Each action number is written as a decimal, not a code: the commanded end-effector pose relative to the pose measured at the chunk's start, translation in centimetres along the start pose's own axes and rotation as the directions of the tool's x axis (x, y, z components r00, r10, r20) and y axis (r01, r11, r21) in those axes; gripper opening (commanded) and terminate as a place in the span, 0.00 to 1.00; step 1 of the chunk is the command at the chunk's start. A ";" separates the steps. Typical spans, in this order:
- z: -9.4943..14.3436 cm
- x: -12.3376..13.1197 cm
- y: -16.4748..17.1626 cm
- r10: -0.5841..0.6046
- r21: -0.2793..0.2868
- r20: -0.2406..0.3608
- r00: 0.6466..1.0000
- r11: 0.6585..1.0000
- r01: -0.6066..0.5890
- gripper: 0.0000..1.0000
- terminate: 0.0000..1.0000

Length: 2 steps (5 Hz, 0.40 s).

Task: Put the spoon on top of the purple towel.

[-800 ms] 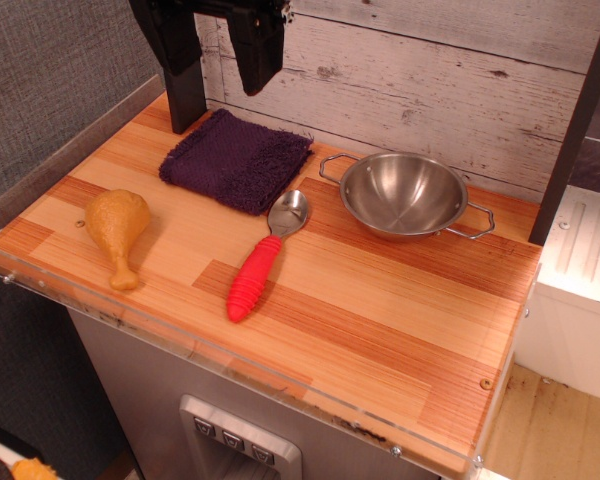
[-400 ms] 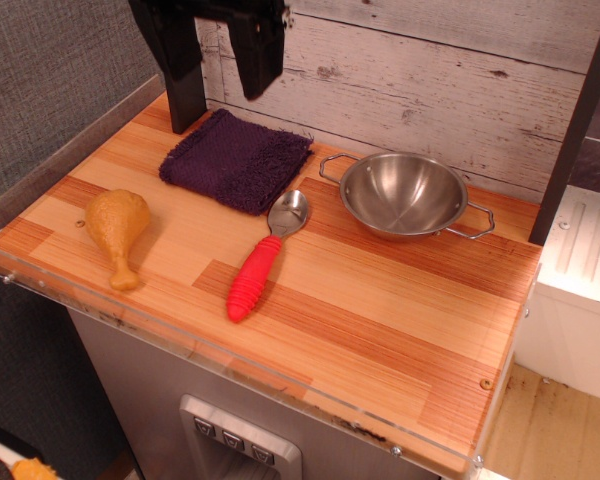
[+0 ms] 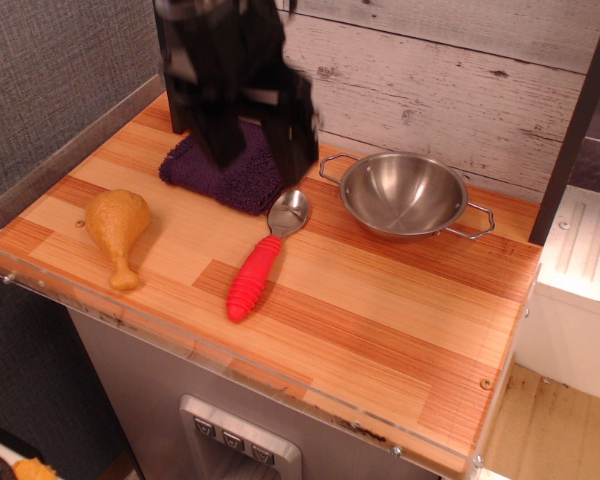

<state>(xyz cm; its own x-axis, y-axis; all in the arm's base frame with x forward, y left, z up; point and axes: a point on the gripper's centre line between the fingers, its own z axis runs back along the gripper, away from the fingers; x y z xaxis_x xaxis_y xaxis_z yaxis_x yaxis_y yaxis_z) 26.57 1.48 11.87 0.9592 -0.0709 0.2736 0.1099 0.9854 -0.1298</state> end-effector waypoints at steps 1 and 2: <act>-5.0 -1.1 1.9 0.062 0.167 -0.045 0.997 0.984 -0.053 1.00 0.00; -6.6 -1.0 2.7 0.096 0.241 -0.122 0.988 0.968 -0.064 1.00 0.00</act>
<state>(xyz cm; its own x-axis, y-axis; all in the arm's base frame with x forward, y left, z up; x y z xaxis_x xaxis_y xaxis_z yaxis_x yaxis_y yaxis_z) 27.28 2.98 3.84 0.9946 0.0118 0.1033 -0.0206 0.9962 0.0844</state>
